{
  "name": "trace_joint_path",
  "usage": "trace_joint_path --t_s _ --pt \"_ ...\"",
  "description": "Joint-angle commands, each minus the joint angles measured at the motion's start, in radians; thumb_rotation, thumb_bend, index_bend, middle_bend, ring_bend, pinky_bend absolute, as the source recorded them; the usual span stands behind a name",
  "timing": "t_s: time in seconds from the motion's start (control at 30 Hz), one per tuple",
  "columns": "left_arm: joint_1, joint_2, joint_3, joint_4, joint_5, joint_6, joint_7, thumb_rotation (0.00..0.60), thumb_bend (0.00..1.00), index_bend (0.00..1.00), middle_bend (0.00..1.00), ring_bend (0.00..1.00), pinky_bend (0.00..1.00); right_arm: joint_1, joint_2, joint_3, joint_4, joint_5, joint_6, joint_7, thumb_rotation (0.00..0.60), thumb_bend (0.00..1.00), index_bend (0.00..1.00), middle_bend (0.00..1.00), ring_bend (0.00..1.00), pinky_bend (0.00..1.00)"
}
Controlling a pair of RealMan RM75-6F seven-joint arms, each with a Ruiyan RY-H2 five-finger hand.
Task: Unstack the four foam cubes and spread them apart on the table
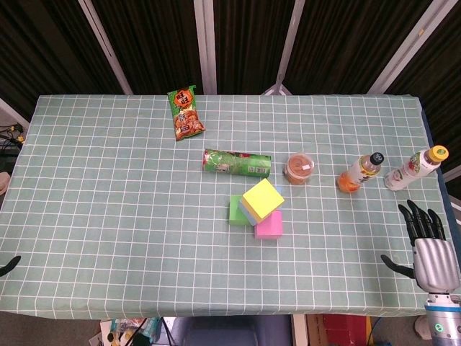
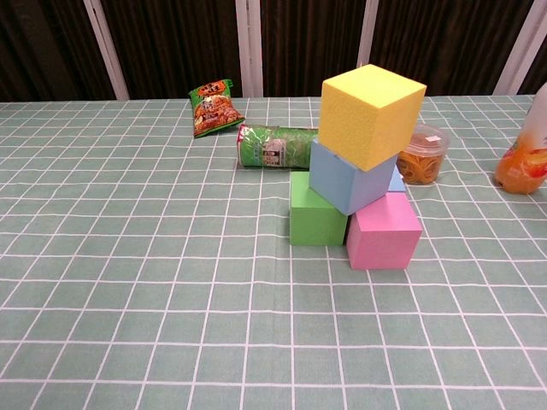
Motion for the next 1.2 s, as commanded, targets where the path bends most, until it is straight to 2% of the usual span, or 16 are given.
trace_joint_path --t_s 0.03,0.37,0.63,0.97,1.07,1.2 --pt "0.0 0.002 0.001 -0.002 0.002 -0.001 -0.001 0.6 0.14 0.16 0.0 0.0 0.0 0.004 0.0 -0.007 0.0 -0.001 -0.013 -0.006 0.6 0.04 0.0 0.0 0.09 0.0" --pt "0.009 0.003 0.002 -0.002 0.01 0.015 -0.005 0.6 0.14 0.16 0.0 0.0 0.0 0.007 -0.001 -0.007 0.001 -0.003 -0.019 0.003 0.6 0.04 0.0 0.0 0.09 0.0" --pt "0.002 -0.001 0.007 -0.008 0.019 0.003 0.013 0.6 0.14 0.16 0.0 0.0 0.0 0.027 0.002 -0.032 -0.004 -0.016 -0.079 0.041 0.6 0.04 0.0 0.0 0.09 0.0" --pt "0.012 -0.001 0.009 -0.011 0.019 0.014 0.014 0.6 0.14 0.16 0.0 0.0 0.0 0.064 -0.001 -0.07 -0.026 -0.073 -0.146 0.169 0.6 0.04 0.0 0.0 0.09 0.0" --pt "0.005 -0.002 0.007 -0.012 0.007 -0.003 0.02 0.6 0.14 0.16 0.0 0.0 0.0 0.072 -0.004 -0.063 -0.036 -0.079 -0.14 0.221 0.6 0.04 0.0 0.0 0.09 0.0" --pt "-0.004 -0.008 0.008 -0.012 0.011 -0.014 0.039 0.6 0.14 0.16 0.0 0.0 0.0 0.092 0.005 -0.021 -0.057 -0.033 -0.149 0.243 0.6 0.04 0.0 0.0 0.09 0.0"
